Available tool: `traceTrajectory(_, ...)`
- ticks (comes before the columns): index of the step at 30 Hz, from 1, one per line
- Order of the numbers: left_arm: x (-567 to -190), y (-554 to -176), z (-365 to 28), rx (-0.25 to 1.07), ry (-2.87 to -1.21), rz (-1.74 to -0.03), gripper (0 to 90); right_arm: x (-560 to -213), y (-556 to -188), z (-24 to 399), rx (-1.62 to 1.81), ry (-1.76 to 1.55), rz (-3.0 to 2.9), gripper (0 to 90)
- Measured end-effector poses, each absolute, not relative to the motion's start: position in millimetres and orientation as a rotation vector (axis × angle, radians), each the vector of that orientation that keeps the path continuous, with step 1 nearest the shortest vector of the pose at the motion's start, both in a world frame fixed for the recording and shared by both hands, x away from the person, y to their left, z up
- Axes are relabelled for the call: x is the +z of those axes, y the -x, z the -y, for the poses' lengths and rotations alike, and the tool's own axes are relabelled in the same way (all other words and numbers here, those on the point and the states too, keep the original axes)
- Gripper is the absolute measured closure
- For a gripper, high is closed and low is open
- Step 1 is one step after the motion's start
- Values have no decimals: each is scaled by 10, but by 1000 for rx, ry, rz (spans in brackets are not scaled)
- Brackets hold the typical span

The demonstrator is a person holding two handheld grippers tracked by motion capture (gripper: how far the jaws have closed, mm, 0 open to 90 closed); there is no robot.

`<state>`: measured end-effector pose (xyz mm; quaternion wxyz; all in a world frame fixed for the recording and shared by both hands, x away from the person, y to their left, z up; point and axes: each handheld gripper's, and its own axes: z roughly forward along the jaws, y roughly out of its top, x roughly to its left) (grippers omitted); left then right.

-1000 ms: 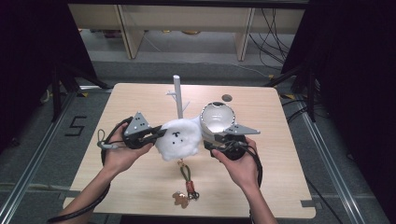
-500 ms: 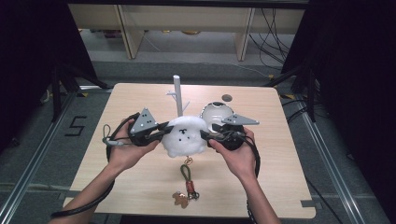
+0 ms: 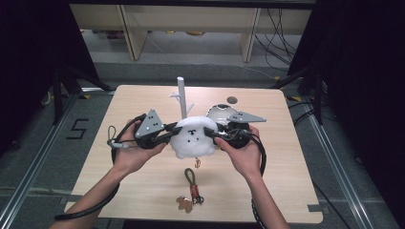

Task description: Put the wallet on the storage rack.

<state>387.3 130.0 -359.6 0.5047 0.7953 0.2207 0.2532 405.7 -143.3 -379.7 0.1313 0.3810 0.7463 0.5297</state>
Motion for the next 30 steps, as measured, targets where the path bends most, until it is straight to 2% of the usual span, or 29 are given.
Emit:
traceTrajectory(7,-3591,-3865,-1303,625,-1905,-524,806,-3792,-4008,1446,1551,-1150,-2152,745)
traceTrajectory(19,-3557,-3850,-1298,627,-1855,-511,772,-3782,-3967,1468,1576,-1032,-2051,797)
traceTrajectory(27,-3572,-3831,-1406,622,-1783,-558,490,-3730,-3935,1541,1561,-1031,-1994,805)
traceTrajectory(30,-3647,-3741,-1553,640,-1754,-590,423,-3719,-3952,1589,1566,-1033,-1972,805)
